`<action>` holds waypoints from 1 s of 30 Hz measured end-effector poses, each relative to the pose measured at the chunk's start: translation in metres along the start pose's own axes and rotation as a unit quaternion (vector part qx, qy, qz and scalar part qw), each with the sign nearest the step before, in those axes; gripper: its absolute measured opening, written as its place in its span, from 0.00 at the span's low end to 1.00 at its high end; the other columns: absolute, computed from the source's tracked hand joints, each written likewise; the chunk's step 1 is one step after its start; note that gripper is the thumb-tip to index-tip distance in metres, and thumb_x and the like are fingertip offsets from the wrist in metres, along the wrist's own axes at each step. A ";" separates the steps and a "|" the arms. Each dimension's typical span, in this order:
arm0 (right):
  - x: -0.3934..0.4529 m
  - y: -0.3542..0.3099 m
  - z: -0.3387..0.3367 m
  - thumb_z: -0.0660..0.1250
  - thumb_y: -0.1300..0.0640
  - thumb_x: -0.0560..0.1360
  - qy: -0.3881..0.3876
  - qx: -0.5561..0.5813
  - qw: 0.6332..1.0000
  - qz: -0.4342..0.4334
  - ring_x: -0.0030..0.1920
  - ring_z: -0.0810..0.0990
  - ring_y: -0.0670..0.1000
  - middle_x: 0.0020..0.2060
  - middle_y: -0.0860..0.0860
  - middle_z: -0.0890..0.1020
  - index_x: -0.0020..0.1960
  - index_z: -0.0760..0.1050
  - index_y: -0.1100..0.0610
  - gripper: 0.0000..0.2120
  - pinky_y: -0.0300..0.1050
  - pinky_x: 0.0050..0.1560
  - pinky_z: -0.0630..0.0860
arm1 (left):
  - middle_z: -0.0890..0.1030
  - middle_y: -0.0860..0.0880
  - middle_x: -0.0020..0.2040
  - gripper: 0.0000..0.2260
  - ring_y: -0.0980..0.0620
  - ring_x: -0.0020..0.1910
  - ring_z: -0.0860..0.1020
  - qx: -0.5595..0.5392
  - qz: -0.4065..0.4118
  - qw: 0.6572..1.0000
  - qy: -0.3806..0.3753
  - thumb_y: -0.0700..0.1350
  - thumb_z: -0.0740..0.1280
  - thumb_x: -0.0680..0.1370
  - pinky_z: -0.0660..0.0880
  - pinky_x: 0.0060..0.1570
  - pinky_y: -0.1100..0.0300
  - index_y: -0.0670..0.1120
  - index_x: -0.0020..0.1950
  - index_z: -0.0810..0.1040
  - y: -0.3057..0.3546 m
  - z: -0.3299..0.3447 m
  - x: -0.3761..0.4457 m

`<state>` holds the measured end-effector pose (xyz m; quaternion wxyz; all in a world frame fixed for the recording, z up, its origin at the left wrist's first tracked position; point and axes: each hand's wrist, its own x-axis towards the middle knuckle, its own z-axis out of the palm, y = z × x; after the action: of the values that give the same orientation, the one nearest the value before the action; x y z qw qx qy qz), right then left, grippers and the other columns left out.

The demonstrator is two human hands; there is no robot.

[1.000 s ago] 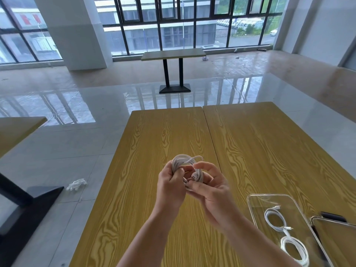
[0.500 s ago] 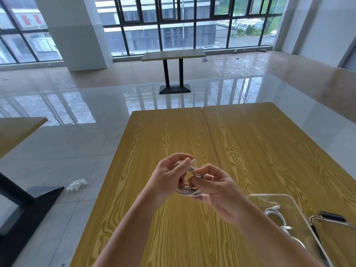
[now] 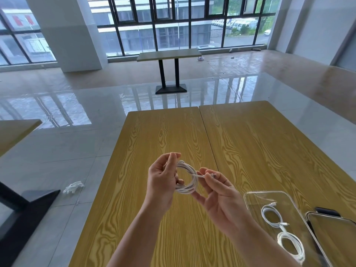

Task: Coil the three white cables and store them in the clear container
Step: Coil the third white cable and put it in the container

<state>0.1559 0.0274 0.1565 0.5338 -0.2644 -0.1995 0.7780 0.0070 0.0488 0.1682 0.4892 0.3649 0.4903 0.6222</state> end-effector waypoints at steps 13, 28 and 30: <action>-0.001 -0.025 -0.009 0.73 0.65 0.74 -0.007 -0.358 0.933 0.017 0.45 0.86 0.57 0.44 0.59 0.86 0.48 0.74 0.62 0.08 0.48 0.40 0.84 | 0.66 0.52 0.25 0.12 0.56 0.22 0.66 0.089 -0.043 0.994 -0.053 0.48 0.62 0.83 0.72 0.27 0.58 0.43 0.45 0.80 -0.008 0.004 -0.004; -0.011 -0.048 -0.062 0.72 0.67 0.74 0.090 -0.331 0.939 -0.020 0.43 0.87 0.56 0.45 0.61 0.87 0.56 0.79 0.61 0.11 0.48 0.43 0.83 | 0.87 0.46 0.43 0.06 0.50 0.43 0.84 0.163 -0.081 0.978 -0.103 0.43 0.67 0.81 0.81 0.46 0.54 0.47 0.49 0.84 -0.035 0.018 -0.007; -0.016 -0.056 -0.077 0.72 0.67 0.74 0.108 -0.327 0.939 -0.022 0.43 0.86 0.56 0.45 0.61 0.87 0.55 0.79 0.61 0.11 0.46 0.42 0.83 | 0.87 0.47 0.42 0.06 0.52 0.42 0.84 0.174 -0.089 0.973 -0.123 0.41 0.67 0.80 0.81 0.45 0.56 0.47 0.49 0.84 -0.041 0.028 -0.008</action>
<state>0.2486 0.0344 0.1326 0.4531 -0.5021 -0.3901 0.6248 0.0453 0.0501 0.1353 0.5280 0.4730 0.5576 0.4318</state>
